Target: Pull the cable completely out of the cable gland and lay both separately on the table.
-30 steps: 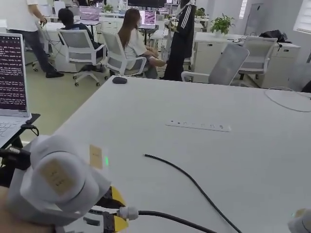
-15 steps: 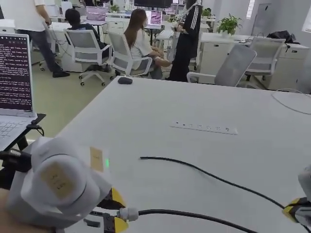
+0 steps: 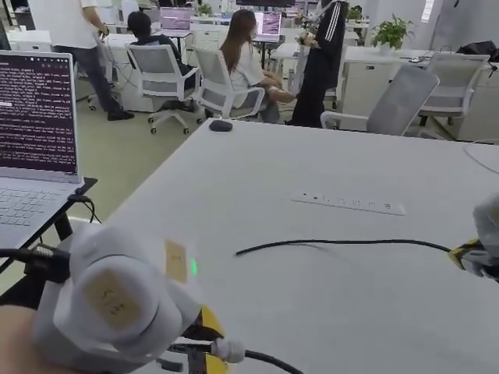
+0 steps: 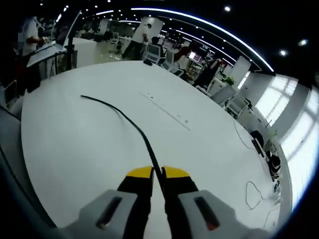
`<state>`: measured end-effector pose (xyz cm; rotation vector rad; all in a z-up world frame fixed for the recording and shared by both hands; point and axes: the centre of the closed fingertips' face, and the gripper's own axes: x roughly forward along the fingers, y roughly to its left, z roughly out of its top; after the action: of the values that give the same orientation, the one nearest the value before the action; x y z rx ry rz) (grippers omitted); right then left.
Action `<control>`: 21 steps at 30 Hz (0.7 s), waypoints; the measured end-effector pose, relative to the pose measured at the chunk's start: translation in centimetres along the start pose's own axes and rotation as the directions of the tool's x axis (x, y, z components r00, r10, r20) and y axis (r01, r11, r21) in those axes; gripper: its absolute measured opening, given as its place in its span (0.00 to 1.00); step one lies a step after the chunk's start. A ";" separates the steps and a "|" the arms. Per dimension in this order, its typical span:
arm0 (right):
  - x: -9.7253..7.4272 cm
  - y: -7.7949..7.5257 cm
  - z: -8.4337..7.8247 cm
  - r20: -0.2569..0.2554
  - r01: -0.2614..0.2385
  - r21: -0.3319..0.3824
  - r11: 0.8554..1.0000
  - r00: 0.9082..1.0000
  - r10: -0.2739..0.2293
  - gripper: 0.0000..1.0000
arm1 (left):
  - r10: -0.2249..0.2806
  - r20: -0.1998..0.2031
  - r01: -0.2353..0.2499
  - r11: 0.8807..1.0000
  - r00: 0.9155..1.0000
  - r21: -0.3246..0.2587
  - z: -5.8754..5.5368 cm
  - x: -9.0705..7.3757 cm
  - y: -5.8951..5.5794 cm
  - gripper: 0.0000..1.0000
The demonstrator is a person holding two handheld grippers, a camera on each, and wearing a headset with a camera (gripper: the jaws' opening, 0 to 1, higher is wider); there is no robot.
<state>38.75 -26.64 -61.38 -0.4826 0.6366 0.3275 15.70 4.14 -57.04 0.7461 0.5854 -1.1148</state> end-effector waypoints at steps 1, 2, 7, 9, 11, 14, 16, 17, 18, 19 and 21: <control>0.3 1.0 0.6 0.006 -0.041 0.000 0.999 0.999 0.041 0.06 | -0.002 0.001 0.002 1.000 1.000 0.002 0.1 0.0 -0.1 0.16; 0.3 1.6 1.4 0.037 -0.060 0.001 0.998 0.998 0.060 0.08 | -0.003 0.003 0.003 1.000 1.000 0.004 0.2 0.1 -0.1 0.16; -0.8 3.9 3.7 0.081 -0.113 -0.076 0.991 0.990 0.119 0.18 | -0.003 0.006 0.003 1.000 1.000 0.010 0.3 0.0 0.0 0.16; -1.6 4.5 4.0 0.082 -0.121 -0.097 0.988 0.988 0.129 0.17 | -0.001 0.008 0.001 1.000 1.000 0.012 0.3 0.0 0.0 0.16; -2.4 5.0 4.2 0.092 -0.133 -0.123 0.983 0.985 0.145 0.17 | 0.000 0.012 0.000 1.000 1.000 0.014 0.4 0.0 0.0 0.16; -4.3 5.6 4.1 0.096 -0.147 -0.141 0.979 0.982 0.161 0.17 | 0.000 0.016 0.000 1.000 1.000 0.019 0.4 -0.1 0.0 0.16; -5.6 6.0 4.0 0.100 -0.153 -0.129 0.980 0.981 0.166 0.18 | 0.002 0.021 -0.003 1.000 1.000 0.025 0.5 -0.1 0.0 0.16; -6.2 6.1 3.9 0.097 -0.141 -0.146 0.979 0.983 0.156 0.18 | 0.004 0.026 -0.005 1.000 1.000 0.028 0.6 -0.1 0.0 0.16; -6.8 6.2 3.9 0.099 -0.131 -0.172 0.976 0.984 0.149 0.19 | 0.003 0.029 -0.004 1.000 1.000 0.028 0.7 -0.2 0.0 0.16; -7.4 6.5 4.0 0.107 -0.134 -0.172 0.976 0.982 0.154 0.19 | 0.006 0.033 -0.007 0.999 0.999 0.034 0.8 -0.2 0.0 0.16; -9.0 7.8 4.1 0.127 -0.185 -0.111 0.976 0.972 0.198 0.20 | 0.013 0.041 -0.015 0.999 0.999 0.044 1.0 -0.2 0.1 0.16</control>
<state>30.52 -19.26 -55.37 -0.4893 0.5357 0.5731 15.80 3.52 -56.20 0.7631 0.5223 -1.1304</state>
